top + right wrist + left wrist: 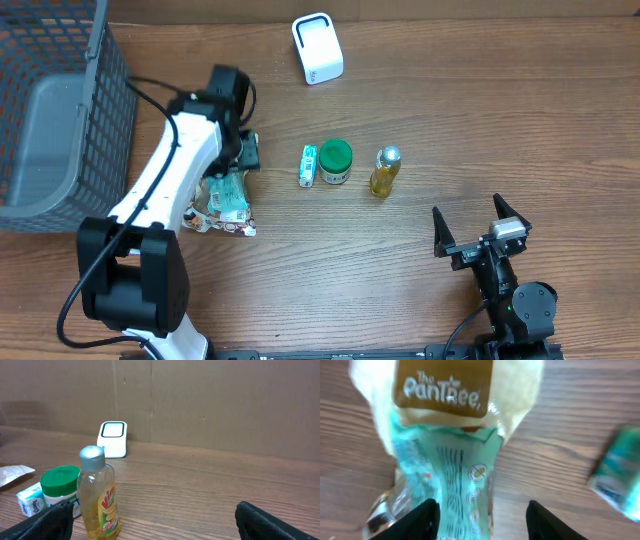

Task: Scan the item barcode
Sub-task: 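Carry the wipes pack forward and lower it onto the table, then open the left gripper and withdraw it from the wipes pack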

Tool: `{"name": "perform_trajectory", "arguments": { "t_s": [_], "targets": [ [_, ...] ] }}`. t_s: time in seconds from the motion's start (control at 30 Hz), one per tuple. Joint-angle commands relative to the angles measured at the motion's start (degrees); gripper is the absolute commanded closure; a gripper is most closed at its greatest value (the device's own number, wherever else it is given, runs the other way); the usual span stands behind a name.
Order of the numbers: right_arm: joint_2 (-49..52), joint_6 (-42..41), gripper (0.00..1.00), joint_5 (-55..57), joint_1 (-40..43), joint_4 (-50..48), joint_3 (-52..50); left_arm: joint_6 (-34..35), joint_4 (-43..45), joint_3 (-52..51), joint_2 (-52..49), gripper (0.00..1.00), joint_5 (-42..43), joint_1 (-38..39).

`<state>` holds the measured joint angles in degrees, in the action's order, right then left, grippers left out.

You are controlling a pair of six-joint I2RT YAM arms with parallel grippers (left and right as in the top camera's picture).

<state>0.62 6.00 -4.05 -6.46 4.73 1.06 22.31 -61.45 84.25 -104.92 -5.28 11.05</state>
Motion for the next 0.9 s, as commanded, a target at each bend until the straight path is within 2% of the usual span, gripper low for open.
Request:
{"name": "perform_trajectory", "arguments": {
  "t_s": [0.0,0.13,0.23,0.33,0.5,0.77,0.87],
  "targets": [
    [-0.4,0.1,0.0,0.3,0.2,-0.2,-0.6,-0.7,-4.9,8.4,0.1,0.38,-1.1,-0.1],
    [-0.4,0.1,0.0,0.3,0.2,-0.2,-0.6,-0.6,-7.8,10.5,0.1,0.32,-5.6,-1.7],
    [-0.4,0.1,0.0,0.3,0.2,-0.2,-0.6,-0.6,-8.0,10.3,0.0,0.27,-8.3,-5.7],
    [-0.4,0.1,0.0,0.3,0.2,-0.2,-0.6,-0.7,-8.7,10.2,0.0,0.28,-8.3,-9.2],
    [-0.4,0.1,0.0,0.3,0.2,-0.2,-0.6,-0.7,-8.7,7.7,0.0,0.35,-8.3,-13.7],
    [-0.4,0.1,0.0,0.3,0.2,-0.2,-0.6,-1.0,2.8,-6.4,0.0,0.37,-8.2,-14.5],
    [-0.4,0.1,0.0,0.3,0.2,-0.2,-0.6,-4.1,9.4,-12.6,0.0,0.4,-8.3,-14.0]
  ]
}}
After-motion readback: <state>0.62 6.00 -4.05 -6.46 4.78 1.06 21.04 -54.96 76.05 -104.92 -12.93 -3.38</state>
